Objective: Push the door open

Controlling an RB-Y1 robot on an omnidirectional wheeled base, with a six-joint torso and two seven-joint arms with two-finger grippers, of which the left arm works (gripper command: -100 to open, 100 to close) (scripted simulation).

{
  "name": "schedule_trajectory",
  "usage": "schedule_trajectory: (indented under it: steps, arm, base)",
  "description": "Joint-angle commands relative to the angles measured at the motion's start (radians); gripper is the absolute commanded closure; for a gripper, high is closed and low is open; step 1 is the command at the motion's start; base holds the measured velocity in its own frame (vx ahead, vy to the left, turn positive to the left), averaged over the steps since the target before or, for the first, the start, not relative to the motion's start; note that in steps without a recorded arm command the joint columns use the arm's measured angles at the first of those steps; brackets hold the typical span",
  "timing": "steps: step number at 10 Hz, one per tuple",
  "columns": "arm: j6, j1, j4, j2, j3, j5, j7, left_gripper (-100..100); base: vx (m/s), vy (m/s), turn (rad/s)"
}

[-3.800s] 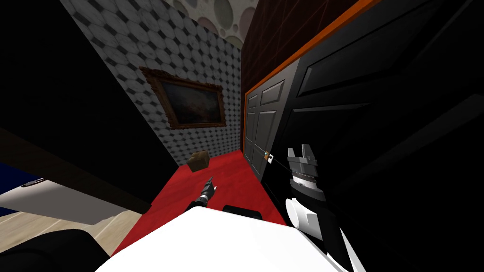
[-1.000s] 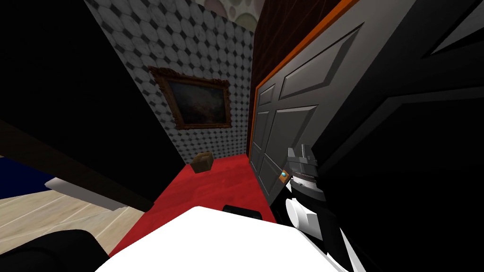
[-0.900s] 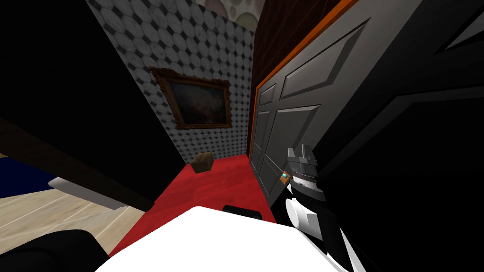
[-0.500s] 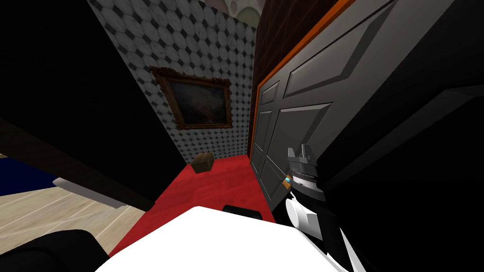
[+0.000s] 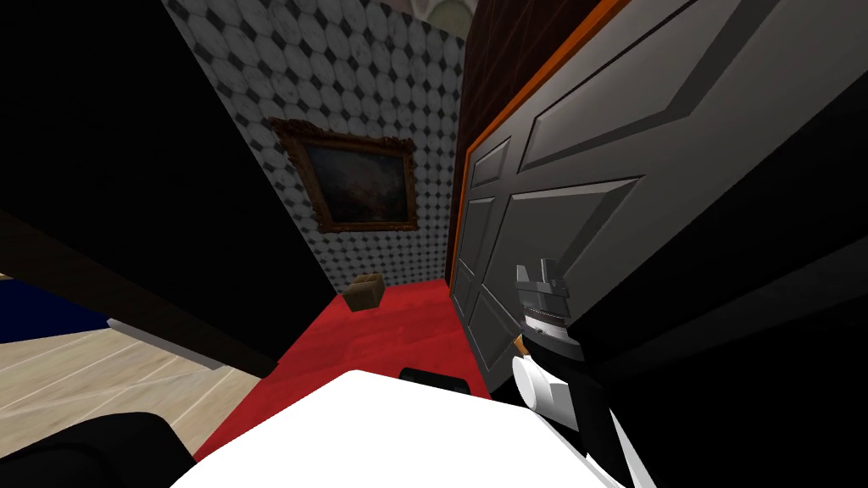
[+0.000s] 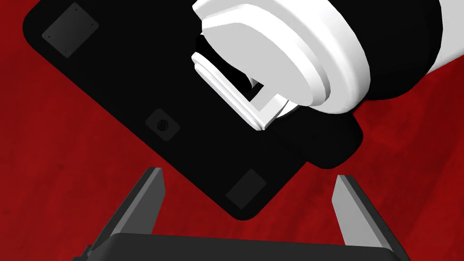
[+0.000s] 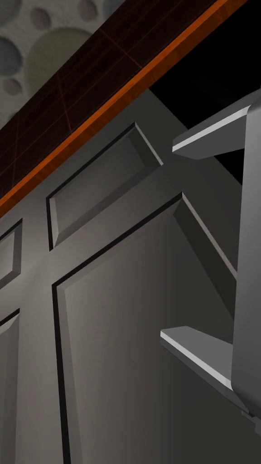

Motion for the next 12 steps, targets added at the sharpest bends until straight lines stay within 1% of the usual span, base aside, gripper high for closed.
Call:
schedule_trajectory:
  steps: [1, 2, 3, 4, 5, 12]
  arm:
    - [0.041, 0.002, 0.021, 0.0, 0.002, 0.016, 0.0, -100]
    - [0.062, 0.004, 0.037, -0.001, 0.002, 0.028, -0.003, -100]
    - [0.062, 0.004, 0.037, -0.001, 0.002, 0.028, -0.003, -100]
    - [0.105, 0.008, 0.068, -0.002, 0.003, 0.052, -0.009, -100]
    - [0.105, 0.008, 0.068, -0.002, 0.003, 0.052, -0.009, -100]
    - [0.247, 0.023, 0.172, -0.009, 0.007, 0.132, -0.029, -100]
  base:
    - [0.098, -0.023, 0.066]
    - [0.098, -0.021, 0.068]
    - [0.066, -0.018, 0.02]
    - [0.084, -0.017, 0.08]
    - [0.074, -0.014, 0.054]
    - [0.091, -0.034, 0.059]
